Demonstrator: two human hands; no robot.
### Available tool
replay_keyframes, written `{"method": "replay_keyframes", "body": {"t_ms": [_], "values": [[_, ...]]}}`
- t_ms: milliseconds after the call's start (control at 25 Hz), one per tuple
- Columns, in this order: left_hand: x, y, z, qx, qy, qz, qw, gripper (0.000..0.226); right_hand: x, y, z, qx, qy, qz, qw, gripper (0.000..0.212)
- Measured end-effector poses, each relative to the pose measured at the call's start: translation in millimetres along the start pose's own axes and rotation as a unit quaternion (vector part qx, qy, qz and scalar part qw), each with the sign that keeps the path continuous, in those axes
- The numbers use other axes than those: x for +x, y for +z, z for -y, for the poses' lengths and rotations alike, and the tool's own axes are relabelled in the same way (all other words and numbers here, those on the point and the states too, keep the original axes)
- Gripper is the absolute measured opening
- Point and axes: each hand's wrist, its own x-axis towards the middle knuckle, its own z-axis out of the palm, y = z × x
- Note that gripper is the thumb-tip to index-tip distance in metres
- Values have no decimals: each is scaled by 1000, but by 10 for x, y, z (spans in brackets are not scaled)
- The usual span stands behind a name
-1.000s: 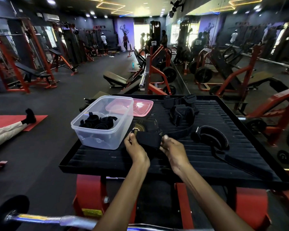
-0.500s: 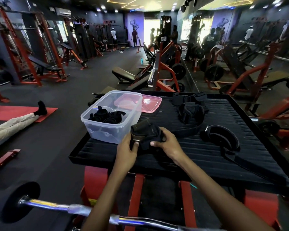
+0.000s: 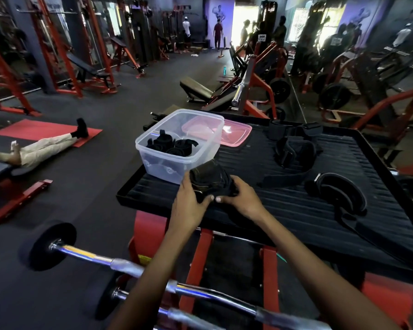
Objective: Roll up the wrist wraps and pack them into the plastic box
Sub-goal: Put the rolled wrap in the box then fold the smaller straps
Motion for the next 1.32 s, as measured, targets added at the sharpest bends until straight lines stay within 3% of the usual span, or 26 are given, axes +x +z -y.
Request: {"method": "replay_keyframes", "body": {"t_ms": [160,480,600,720,840,1000,1080,1200,1320], "values": [[-58,2,-43,-37,10,-29,999,103,-35,-8,30,2,-1,3,1000,68],[-44,53,-51,-27,28,-39,998,111,-72,-59,-42,29,15,29,999,84],[-102,70,-120,-23,52,-87,995,96,-132,-114,9,43,29,37,998,88],[-179,199,-408,-30,198,-168,965,58,-214,-273,91,26,22,12,999,82],[-128,516,-769,-91,250,-90,960,41,-290,-622,96,-37,-5,-88,995,66],[24,1143,-1064,-200,146,79,966,28,-434,-1240,-79,-168,-4,-224,960,51],[18,1421,-1170,-217,112,149,958,25,-471,-1556,-238,-269,56,-278,921,53],[-53,1661,-1181,-192,93,200,956,25,-507,-1922,-488,-313,204,-249,894,62],[-29,1676,-1090,-161,99,200,961,31,-557,-2066,-594,-291,188,-187,919,44]]}}
